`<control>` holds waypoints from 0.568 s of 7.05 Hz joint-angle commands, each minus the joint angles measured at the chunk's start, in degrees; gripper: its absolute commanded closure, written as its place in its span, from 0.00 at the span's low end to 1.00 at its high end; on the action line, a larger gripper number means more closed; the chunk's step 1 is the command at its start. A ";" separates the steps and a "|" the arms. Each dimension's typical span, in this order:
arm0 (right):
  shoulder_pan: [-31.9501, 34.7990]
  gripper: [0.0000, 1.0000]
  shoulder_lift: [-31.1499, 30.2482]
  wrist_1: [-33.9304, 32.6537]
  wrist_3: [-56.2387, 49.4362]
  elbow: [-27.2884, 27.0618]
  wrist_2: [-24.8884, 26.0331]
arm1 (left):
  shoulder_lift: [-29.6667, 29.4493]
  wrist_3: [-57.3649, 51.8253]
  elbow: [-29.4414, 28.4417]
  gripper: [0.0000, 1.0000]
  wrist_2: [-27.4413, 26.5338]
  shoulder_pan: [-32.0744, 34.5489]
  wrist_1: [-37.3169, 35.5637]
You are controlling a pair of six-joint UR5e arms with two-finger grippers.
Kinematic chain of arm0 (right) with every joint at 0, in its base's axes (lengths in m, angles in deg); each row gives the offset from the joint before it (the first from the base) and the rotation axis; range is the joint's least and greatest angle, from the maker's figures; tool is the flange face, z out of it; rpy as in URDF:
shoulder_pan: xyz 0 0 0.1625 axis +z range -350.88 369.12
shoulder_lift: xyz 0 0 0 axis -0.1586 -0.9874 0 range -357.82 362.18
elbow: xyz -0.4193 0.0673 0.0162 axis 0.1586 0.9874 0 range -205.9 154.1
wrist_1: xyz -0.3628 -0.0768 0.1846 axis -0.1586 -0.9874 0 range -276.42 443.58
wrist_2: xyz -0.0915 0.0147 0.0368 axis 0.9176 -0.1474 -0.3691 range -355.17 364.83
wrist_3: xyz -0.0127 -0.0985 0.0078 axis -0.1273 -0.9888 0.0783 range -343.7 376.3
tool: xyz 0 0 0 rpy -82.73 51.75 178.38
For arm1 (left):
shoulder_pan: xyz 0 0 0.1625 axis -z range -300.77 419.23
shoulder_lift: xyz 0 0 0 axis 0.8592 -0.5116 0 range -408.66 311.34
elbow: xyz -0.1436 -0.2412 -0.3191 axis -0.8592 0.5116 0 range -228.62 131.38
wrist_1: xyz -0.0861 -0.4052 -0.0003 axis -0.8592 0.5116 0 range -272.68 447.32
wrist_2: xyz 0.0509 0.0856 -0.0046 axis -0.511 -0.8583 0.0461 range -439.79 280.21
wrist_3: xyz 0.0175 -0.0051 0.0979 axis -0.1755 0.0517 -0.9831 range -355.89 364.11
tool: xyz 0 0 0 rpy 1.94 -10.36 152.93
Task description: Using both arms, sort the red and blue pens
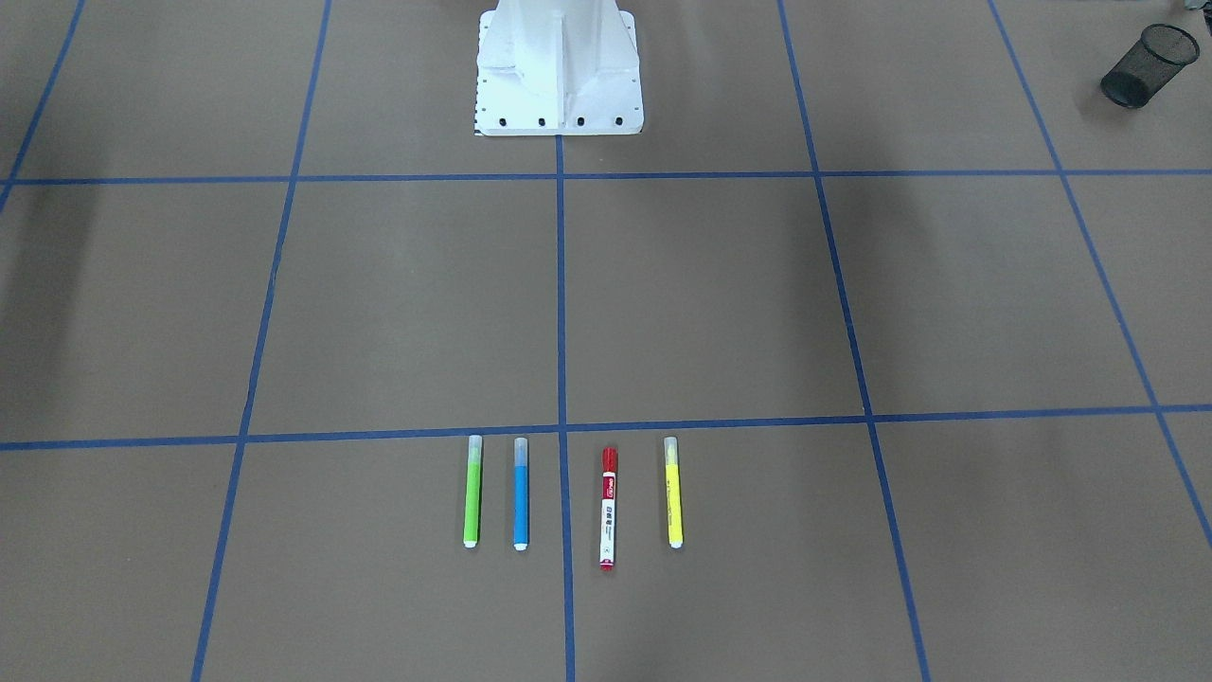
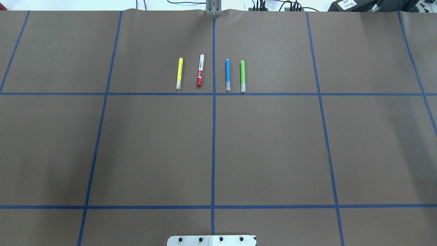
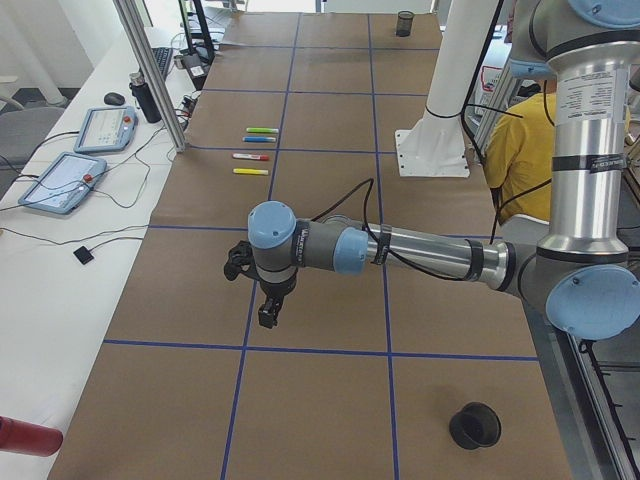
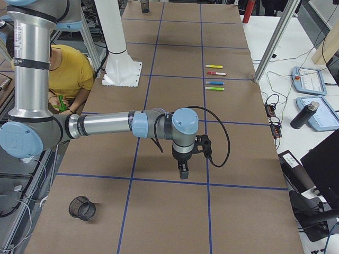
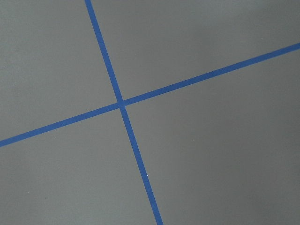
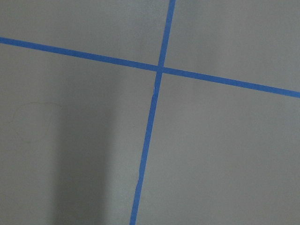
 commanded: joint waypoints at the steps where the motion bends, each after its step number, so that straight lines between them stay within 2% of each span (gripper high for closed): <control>1: 0.00 0.00 0.00 0.00 0.09 -0.09 -0.18 | 0.51 -0.07 0.71 0.00 -0.04 0.19 0.00; 4: 0.00 0.00 0.26 0.09 -0.53 -0.53 0.00 | -1.14 0.28 1.15 0.00 -0.04 -0.16 0.26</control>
